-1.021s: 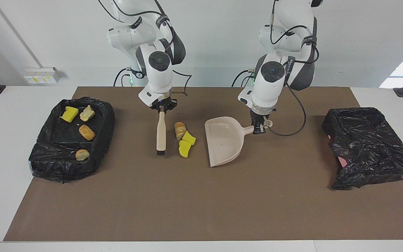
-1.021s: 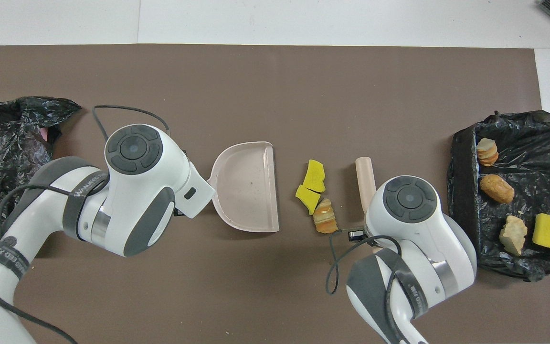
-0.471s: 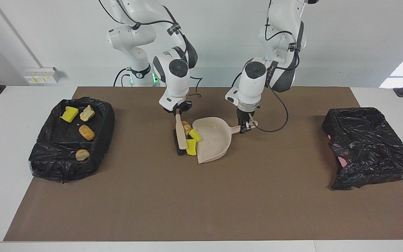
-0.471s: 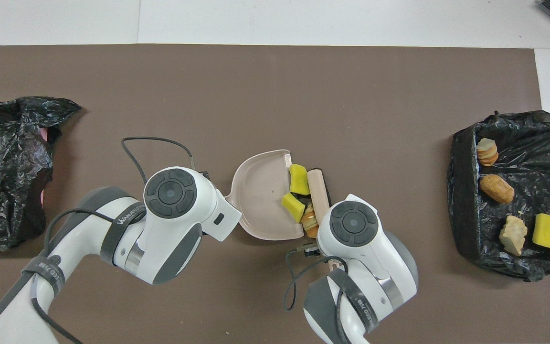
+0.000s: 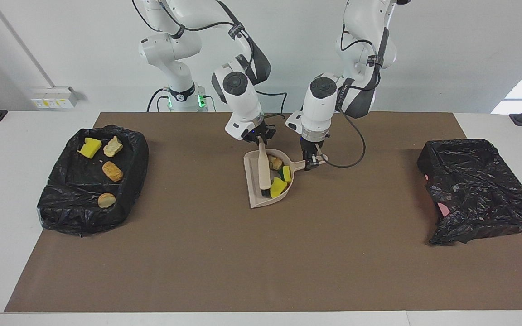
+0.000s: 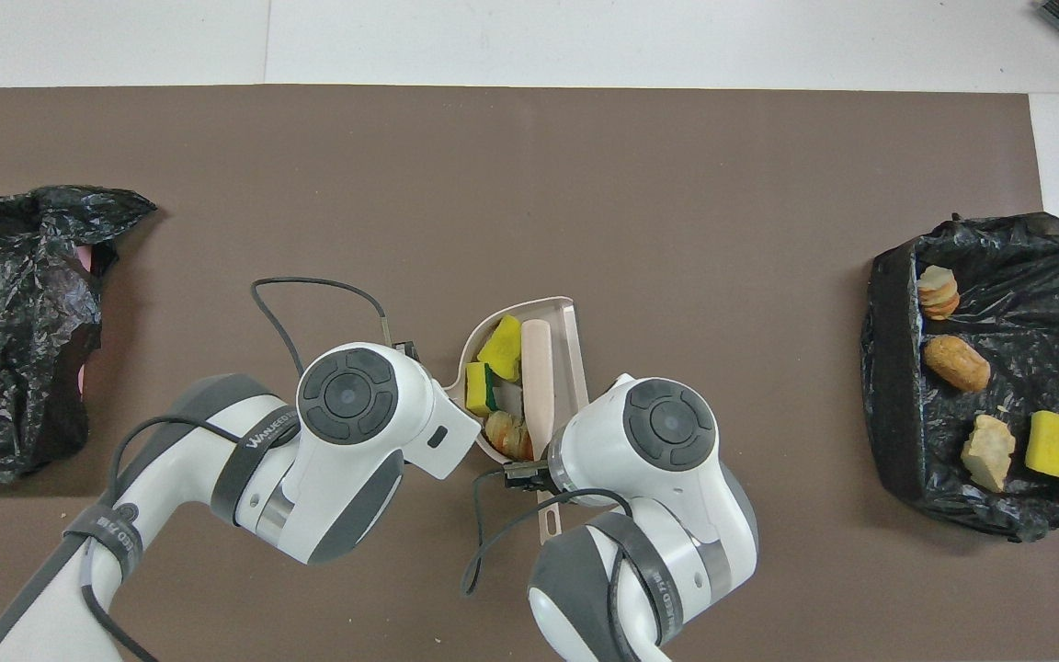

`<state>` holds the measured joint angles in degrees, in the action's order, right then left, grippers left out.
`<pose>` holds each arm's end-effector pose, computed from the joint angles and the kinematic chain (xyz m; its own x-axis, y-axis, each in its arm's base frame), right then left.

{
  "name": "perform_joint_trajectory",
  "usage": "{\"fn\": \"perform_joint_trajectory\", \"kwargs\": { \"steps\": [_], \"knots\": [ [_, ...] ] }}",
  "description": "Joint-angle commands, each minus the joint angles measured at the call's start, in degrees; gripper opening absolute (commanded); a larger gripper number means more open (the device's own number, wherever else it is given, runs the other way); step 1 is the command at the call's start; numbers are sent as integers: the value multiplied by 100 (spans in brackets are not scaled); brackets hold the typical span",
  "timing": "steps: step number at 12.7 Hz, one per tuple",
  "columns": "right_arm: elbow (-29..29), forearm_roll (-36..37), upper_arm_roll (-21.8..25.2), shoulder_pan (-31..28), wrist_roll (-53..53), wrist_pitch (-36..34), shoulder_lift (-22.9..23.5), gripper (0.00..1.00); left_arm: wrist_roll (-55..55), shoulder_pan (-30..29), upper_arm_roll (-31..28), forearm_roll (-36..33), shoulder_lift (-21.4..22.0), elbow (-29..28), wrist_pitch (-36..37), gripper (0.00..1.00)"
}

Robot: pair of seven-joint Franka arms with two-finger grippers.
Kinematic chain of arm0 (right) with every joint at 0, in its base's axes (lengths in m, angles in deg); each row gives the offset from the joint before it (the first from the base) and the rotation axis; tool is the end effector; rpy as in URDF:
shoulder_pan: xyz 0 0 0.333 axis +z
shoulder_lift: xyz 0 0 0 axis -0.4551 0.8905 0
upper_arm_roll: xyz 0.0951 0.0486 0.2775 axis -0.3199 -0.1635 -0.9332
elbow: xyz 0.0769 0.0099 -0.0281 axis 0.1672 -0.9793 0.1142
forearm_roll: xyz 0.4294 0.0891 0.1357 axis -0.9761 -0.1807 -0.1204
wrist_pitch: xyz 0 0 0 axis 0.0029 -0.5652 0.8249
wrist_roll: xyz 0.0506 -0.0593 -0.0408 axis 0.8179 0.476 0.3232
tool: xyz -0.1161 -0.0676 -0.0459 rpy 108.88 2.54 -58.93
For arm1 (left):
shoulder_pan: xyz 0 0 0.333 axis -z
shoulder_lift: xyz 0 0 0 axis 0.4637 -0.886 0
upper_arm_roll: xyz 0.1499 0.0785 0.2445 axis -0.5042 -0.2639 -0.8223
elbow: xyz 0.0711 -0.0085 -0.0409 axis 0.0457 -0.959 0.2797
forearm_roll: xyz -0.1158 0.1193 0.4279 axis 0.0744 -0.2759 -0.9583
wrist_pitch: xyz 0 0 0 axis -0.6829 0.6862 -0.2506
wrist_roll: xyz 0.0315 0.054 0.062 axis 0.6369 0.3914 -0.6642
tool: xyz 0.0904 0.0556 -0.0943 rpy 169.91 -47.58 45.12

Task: Sweep and dump trash in bin
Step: 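Sweep the remaining pieces into the dustpan with the right gripper, then carry the dustpan to the other trash bag with the left gripper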

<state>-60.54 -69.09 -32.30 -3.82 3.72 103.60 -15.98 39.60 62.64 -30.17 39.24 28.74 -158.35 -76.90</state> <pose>0.4637 0.3769 0.2638 0.9830 0.0573 -0.1743 0.0156 -0.9727 -0.2316 0.5014 -0.3403 0.2563 0.0824 -0.9966 0.0077 -0.9958 -0.0826 -0.0395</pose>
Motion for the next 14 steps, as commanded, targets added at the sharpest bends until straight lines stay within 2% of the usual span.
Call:
{"fn": "perform_joint_trajectory", "kwargs": {
  "steps": [1,3,6,8,9,10,12,14],
  "knots": [
    [118,24,39,-136,-70,-767,-426,0,-96,-195,-42,-14,111,-270,-474,0],
    [171,620,31,-364,-333,-1435,-822,0,113,-503,-33,352,-12,-157,-519,0],
    [180,1008,-21,-286,-973,-2289,-1376,0,1246,-968,-50,1153,-188,160,-405,0],
    [136,879,-83,-268,-1064,-2204,-1413,0,1432,-1259,-33,1181,-188,326,-204,0],
    [110,764,-257,-216,-1125,-2151,-1396,0,1581,-1382,-33,1277,-206,458,-46,0],
    [49,641,-311,46,-1273,-2028,-1317,0,1818,-1557,-33,1478,-206,590,103,0],
    [-250,596,-312,626,-1940,-1258,-1080,0,2458,-1988,-33,1943,-206,854,411,0],
    [-286,596,-312,917,-2118,-746,-615,0,3311,-2349,-42,2690,-197,898,447,0]
  ]
}}
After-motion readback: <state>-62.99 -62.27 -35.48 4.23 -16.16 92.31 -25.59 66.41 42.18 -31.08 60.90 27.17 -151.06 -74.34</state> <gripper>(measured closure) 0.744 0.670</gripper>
